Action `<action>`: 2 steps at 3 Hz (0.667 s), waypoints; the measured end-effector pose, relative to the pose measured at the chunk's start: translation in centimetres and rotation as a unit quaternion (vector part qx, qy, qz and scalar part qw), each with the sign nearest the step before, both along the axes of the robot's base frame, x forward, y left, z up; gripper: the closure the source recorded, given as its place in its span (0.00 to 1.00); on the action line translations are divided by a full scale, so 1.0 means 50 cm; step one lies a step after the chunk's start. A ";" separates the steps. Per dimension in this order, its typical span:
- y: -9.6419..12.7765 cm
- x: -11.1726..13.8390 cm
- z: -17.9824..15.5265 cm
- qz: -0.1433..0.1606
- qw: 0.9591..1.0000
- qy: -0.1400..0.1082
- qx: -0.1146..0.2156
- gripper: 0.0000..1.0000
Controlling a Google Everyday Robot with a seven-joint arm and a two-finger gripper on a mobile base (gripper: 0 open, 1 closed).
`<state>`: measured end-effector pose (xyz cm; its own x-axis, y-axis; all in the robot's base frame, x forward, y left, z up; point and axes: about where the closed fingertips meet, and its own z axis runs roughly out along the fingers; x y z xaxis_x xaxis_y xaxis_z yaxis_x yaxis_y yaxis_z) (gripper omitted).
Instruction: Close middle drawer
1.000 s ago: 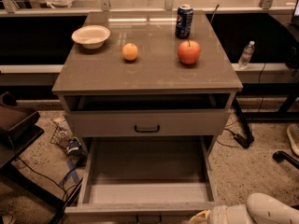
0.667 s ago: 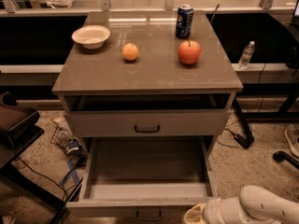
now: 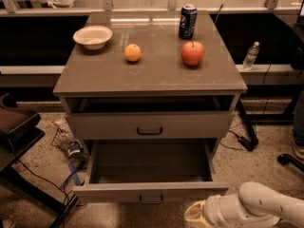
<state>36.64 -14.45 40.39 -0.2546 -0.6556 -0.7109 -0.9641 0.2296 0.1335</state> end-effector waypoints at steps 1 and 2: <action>0.023 0.097 -0.017 0.000 1.000 -0.010 -0.007 1.00; 0.048 0.251 -0.021 -0.005 0.999 -0.034 -0.021 1.00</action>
Offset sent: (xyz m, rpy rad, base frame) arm 0.1956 0.0332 -0.0332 -0.0632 -0.0743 -0.0214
